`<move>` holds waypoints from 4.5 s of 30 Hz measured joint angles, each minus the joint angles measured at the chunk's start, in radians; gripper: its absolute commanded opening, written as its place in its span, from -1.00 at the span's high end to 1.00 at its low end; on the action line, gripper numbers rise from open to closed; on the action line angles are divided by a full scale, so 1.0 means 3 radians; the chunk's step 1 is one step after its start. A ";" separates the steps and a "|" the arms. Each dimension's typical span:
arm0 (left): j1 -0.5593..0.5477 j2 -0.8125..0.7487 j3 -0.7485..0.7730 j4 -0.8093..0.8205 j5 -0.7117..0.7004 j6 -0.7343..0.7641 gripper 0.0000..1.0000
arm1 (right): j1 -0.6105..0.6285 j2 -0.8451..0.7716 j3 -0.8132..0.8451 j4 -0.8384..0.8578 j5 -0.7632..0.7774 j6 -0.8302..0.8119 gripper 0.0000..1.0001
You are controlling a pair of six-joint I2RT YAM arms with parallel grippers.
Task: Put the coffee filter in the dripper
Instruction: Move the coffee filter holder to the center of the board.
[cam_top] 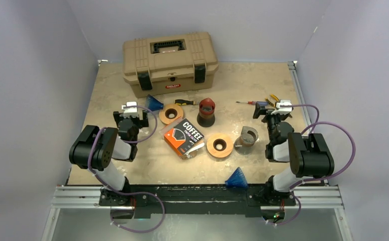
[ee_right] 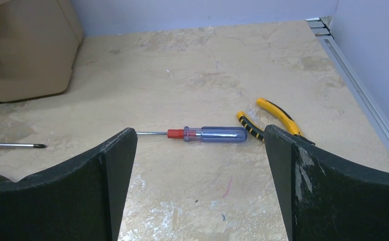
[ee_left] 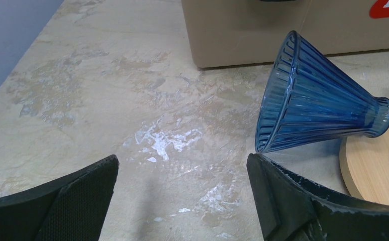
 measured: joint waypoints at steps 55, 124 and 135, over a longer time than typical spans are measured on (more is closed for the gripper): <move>-0.0080 -0.2703 0.0345 -0.3911 0.1600 -0.2993 -0.97 | 0.1837 -0.1362 0.1518 -0.4618 -0.0979 0.1189 -0.97; -0.0080 -0.3376 0.1125 -0.4679 0.2047 -0.2115 -0.99 | 0.3418 0.1310 0.2974 -0.3541 -0.0919 0.2000 -0.90; -0.0080 -0.3521 0.1200 -0.4913 0.1662 -0.2094 -0.99 | 0.3615 0.1106 0.3090 -0.3741 -0.1012 0.1840 -0.97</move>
